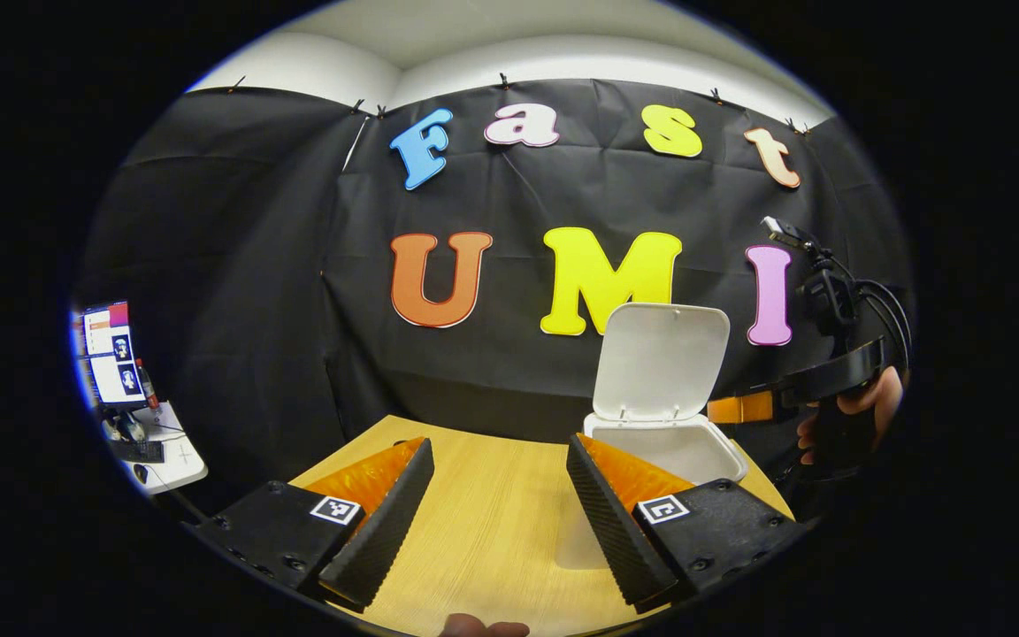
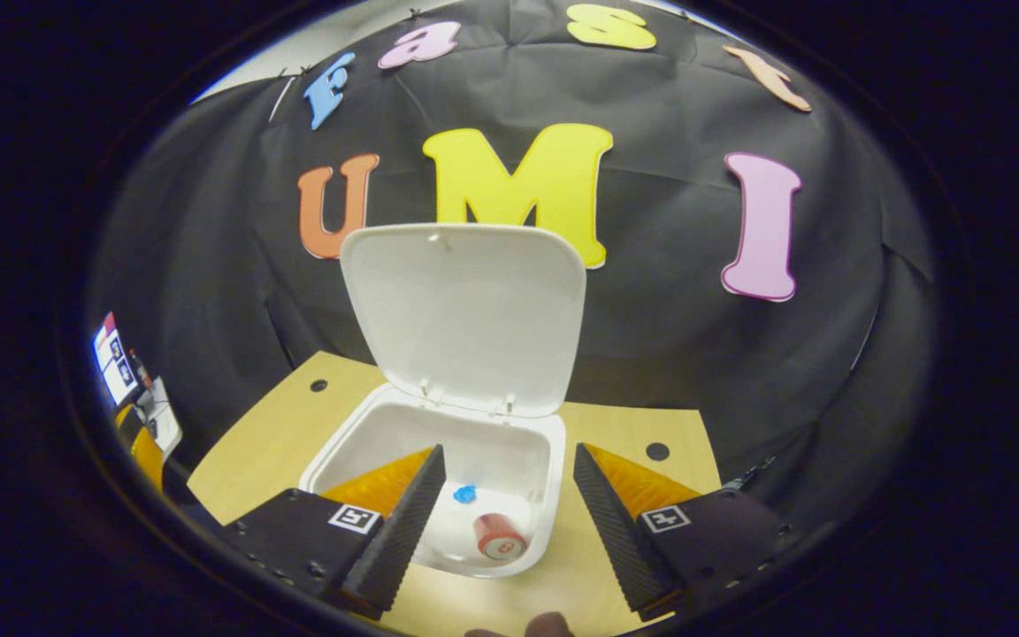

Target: Press the lid of the desktop garbage bin to open it, pick up the crumpled paper on the desktop and throw it into the bin, then pick up the pop can on the desktop and drop it into the bin, and finally close the garbage bin lid.

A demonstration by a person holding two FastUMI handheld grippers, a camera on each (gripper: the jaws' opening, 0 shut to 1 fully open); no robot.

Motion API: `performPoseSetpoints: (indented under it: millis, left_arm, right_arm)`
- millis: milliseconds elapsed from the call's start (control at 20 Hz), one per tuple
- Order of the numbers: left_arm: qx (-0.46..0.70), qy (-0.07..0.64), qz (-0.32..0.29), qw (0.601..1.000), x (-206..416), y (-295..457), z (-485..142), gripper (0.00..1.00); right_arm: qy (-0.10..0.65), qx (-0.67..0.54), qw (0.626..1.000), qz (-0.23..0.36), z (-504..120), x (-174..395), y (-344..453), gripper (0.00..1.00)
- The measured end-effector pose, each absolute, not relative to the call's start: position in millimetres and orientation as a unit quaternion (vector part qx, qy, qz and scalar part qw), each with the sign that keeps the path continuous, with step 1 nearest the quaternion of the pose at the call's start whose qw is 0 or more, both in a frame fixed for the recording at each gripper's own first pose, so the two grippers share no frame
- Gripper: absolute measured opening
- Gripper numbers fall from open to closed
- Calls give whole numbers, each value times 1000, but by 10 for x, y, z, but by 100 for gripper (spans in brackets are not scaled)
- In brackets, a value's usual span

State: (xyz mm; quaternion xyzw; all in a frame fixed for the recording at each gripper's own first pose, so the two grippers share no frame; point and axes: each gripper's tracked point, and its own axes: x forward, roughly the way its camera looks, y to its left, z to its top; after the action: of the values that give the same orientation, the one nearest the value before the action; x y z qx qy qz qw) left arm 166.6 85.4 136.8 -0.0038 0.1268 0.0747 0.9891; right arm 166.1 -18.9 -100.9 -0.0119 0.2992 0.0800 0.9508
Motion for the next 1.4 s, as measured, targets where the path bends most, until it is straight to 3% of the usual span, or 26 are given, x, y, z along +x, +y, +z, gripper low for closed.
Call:
performPoseSetpoints:
  millis: [600, 950, 1400]
  left_arm:
    - [-12, 115, 52, 992, 1597, 875, 1570, 98]
    - [-1, 94, 77, 993, 1460, 1130, 1757, 98]
    - [17, 86, 151, 985, 1205, 1669, 1903, 98]
  right_arm:
    - [160, 25, 985, 54, 326, 1995, 156, 92]
    - [124, 18, 991, 40, 480, 2576, 396, 92]
    - [173, 36, 984, 24, 58, 3174, 448, 93]
